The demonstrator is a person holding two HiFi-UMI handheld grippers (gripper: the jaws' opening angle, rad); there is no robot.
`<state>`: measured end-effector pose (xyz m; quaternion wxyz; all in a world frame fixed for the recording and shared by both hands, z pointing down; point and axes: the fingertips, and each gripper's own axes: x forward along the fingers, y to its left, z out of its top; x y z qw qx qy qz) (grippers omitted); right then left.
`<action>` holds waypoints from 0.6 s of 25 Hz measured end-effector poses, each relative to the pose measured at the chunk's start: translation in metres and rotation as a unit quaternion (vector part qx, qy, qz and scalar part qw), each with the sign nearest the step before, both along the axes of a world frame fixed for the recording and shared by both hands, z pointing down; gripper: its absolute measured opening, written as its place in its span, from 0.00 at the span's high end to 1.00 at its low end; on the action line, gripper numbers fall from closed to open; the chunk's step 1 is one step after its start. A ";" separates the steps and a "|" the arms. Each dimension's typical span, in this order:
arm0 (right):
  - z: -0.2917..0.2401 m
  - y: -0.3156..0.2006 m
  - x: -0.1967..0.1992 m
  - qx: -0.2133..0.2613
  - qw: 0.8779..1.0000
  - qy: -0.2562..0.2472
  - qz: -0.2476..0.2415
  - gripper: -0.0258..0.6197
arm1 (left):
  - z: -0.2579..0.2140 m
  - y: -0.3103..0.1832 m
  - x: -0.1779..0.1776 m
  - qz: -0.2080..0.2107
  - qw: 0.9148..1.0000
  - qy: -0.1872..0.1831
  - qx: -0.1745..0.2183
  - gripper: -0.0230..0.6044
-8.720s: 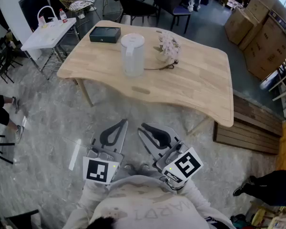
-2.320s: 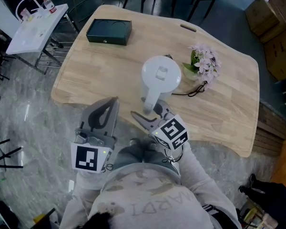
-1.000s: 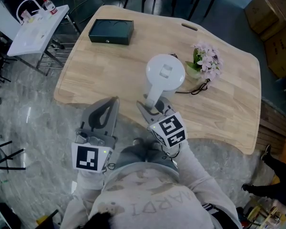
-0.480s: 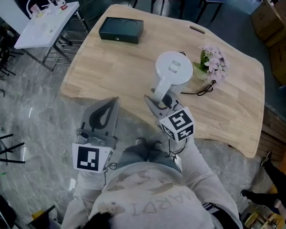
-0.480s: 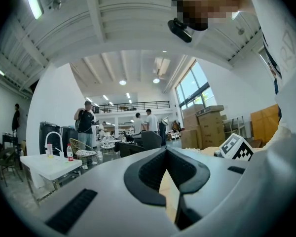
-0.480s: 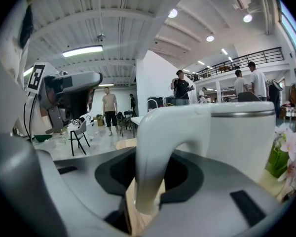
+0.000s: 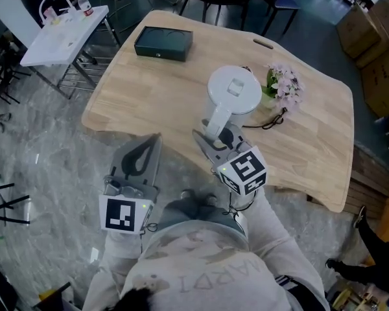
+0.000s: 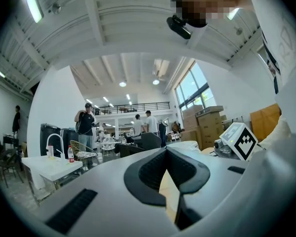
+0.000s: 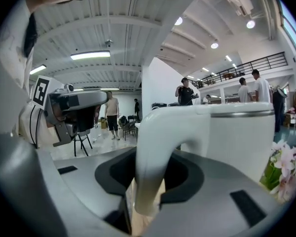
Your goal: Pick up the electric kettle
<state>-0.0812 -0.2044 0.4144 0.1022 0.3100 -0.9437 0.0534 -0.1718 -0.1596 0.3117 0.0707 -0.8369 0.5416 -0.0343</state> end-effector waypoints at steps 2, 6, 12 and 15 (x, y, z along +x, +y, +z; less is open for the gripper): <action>-0.009 0.010 0.000 0.007 1.000 0.002 -0.007 0.76 | -0.003 0.003 0.005 0.005 1.000 0.005 0.007 0.96; -0.027 0.034 0.004 0.017 1.000 0.003 -0.018 0.76 | -0.005 0.010 0.016 0.017 1.000 0.011 0.007 0.96; -0.051 0.069 0.021 0.034 0.999 -0.003 -0.022 0.76 | -0.006 0.018 0.042 0.040 0.999 0.016 0.014 0.96; -0.064 0.086 0.032 0.048 0.999 0.001 -0.024 0.76 | -0.010 0.022 0.057 0.054 0.998 0.020 0.020 0.96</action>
